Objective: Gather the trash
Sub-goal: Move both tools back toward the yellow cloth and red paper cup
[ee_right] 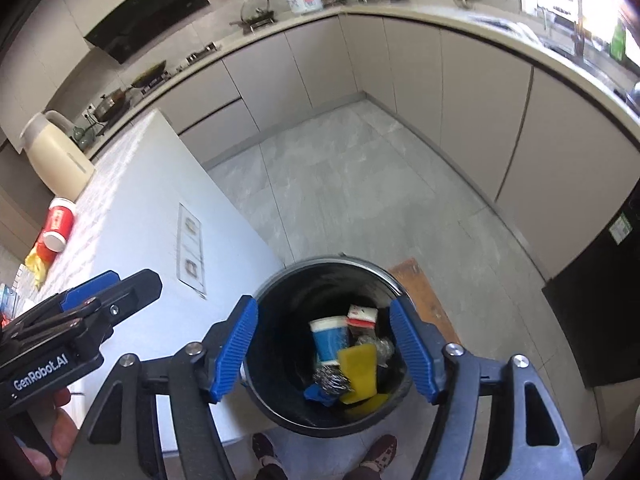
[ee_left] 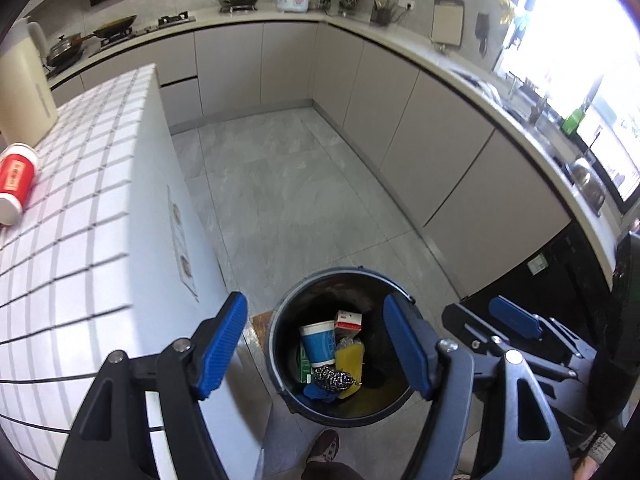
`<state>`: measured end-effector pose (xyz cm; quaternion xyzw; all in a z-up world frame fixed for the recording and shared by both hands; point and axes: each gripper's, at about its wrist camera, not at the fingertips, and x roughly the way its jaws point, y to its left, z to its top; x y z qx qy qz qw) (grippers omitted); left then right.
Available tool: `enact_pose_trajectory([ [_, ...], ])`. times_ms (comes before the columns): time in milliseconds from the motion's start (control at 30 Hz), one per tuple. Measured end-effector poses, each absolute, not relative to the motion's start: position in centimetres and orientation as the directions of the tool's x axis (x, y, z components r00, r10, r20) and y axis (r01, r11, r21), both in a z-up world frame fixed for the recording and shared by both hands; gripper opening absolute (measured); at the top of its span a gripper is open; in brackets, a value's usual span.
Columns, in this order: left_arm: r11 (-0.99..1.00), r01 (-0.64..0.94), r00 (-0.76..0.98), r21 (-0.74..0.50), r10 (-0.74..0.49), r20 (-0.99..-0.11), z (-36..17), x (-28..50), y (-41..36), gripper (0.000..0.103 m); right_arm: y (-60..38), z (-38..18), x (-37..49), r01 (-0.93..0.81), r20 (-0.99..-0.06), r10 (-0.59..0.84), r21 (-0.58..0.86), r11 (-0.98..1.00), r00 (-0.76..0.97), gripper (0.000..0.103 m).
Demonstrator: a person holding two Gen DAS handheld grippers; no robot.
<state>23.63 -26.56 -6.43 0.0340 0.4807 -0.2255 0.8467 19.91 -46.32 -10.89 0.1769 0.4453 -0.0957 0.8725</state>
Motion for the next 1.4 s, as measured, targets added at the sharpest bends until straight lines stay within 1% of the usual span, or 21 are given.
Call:
enact_pose_trajectory([
  [267, 0.929, 0.346, 0.51, -0.135, -0.307, -0.803, -3.9, 24.7, -19.6, 0.072, -40.0, -7.7, 21.8, 0.24, -0.774, 0.034, 0.237, 0.941, 0.632, 0.073],
  [533, 0.965, 0.239, 0.559, -0.112, -0.231, -0.796, -3.1, 25.8, -11.3, 0.072, -31.1, -5.6, 24.7, 0.128, -0.752, 0.1, 0.239, 0.963, 0.652, 0.073],
  [933, 0.991, 0.093, 0.601, -0.094, -0.131, -0.788, -3.0, 28.0, 1.5, 0.072, -18.6, -4.9, 29.0, -0.015, -0.739, 0.192, 0.24, 0.971, 0.645, 0.073],
  [1133, 0.995, 0.055, 0.605, -0.088, -0.103, -0.79, -3.0, 29.3, 6.2, 0.072, -13.2, -4.6, 30.9, -0.064, -0.735, 0.226, 0.242, 0.968, 0.64, 0.074],
  [1400, 0.996, 0.034, 0.614, -0.082, -0.086, -0.784, -2.8, 32.1, 10.7, 0.072, -8.4, -4.5, 33.1, -0.082, -0.733, 0.228, 0.231, 0.97, 0.641, 0.074],
])
